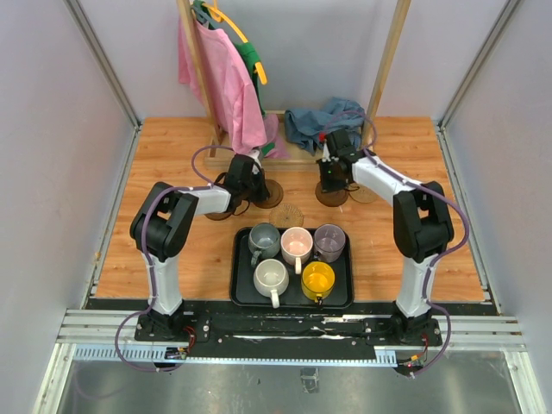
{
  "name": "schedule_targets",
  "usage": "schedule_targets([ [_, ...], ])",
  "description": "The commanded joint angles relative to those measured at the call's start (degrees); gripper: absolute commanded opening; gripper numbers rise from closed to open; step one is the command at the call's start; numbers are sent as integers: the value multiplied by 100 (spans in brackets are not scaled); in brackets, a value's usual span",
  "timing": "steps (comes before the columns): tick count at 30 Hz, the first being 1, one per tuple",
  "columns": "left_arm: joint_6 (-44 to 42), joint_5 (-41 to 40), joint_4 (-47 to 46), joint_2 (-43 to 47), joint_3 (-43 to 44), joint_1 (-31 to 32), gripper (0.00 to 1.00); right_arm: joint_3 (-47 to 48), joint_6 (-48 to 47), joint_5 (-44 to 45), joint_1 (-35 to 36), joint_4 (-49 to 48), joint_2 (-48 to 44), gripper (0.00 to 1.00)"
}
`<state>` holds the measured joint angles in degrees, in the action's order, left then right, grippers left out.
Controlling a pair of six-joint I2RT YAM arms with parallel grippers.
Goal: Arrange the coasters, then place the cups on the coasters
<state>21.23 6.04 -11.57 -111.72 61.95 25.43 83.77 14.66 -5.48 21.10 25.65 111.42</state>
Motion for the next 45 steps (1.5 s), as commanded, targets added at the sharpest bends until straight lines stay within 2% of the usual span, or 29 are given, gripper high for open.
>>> schedule_targets([
  [1, 26, -99, 112, -106, -52, 42, 1, 234, -273, -604, 587, -68, 29, 1],
  [11, 77, -93, 41, -73, -168, 42, 1, 527, -182, -955, 1297, -136, 752, 1],
  [18, 109, -49, 11, -96, -194, 43, 1, 569, -89, -1095, 1447, -174, 1074, 1],
  [22, 116, -50, 15, -95, -195, 41, 0, 632, -62, -654, 1441, 29, 1246, 1],
  [29, 61, -4, 30, -111, -150, 41, 1, 1089, 158, 366, 1311, 925, 1736, 1],
  [33, 45, -14, 39, -126, -136, 41, 1, 1113, 292, 750, 1179, 1012, 1791, 1],
  [45, -10, -129, 187, -167, -17, 41, 0, 1778, 274, 1001, 838, 884, 2337, 1],
])
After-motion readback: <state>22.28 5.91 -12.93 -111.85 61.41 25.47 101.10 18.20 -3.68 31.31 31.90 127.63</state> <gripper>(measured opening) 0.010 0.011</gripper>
